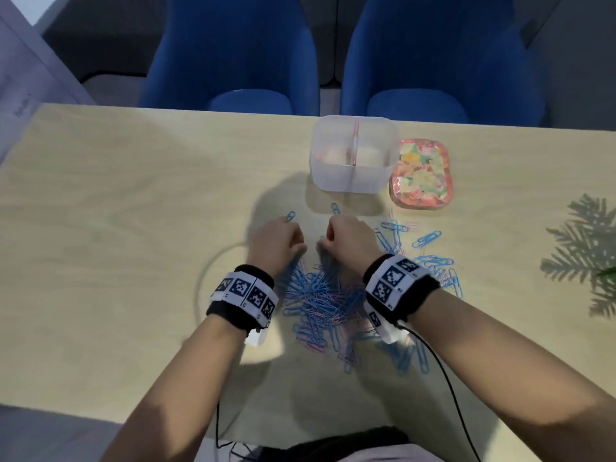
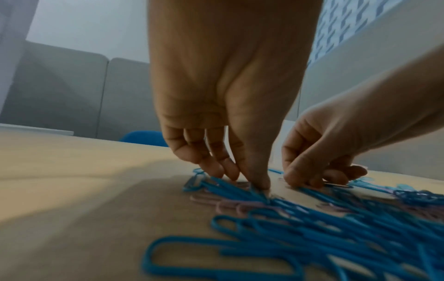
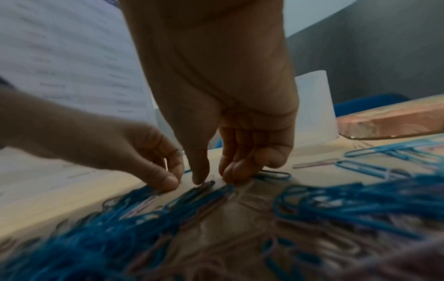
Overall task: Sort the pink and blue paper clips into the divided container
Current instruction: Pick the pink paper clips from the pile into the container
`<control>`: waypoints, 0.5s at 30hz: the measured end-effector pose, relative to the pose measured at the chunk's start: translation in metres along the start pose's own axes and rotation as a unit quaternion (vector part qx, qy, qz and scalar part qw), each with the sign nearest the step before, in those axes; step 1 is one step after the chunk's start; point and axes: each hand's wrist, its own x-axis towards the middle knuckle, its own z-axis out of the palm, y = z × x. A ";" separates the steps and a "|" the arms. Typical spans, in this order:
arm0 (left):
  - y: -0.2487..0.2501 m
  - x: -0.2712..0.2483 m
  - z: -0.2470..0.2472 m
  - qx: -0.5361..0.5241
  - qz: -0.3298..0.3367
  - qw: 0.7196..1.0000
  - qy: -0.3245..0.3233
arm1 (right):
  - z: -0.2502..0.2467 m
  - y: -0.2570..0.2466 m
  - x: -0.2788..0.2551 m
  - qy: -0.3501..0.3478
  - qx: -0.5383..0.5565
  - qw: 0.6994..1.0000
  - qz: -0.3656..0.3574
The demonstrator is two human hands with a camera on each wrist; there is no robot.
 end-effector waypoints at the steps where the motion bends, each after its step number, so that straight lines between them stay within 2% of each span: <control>1: 0.001 0.000 0.001 -0.006 -0.005 1.000 -0.005 | 0.003 0.000 0.000 0.001 -0.006 1.000 0.004; 4: 0.000 0.000 0.001 -0.058 -0.026 0.998 -0.020 | 0.004 0.002 0.003 -0.009 0.008 1.000 0.009; 6: -0.003 -0.001 -0.003 -0.155 -0.049 0.986 -0.023 | 0.002 0.007 0.003 0.007 0.007 1.000 0.002; 9: -0.013 -0.005 -0.019 -0.313 -0.079 0.945 0.047 | -0.003 0.012 0.001 0.045 0.081 0.996 -0.016; 11: -0.024 -0.008 -0.028 -0.390 -0.109 0.909 0.100 | -0.007 0.006 -0.001 0.018 0.148 0.989 -0.023; 13: -0.032 -0.011 -0.032 -0.442 -0.159 0.876 0.108 | -0.007 -0.002 -0.001 -0.023 0.191 0.981 -0.029; 15: -0.037 -0.016 -0.031 -0.465 -0.206 0.856 0.092 | -0.004 -0.014 -0.006 -0.060 0.192 0.978 -0.056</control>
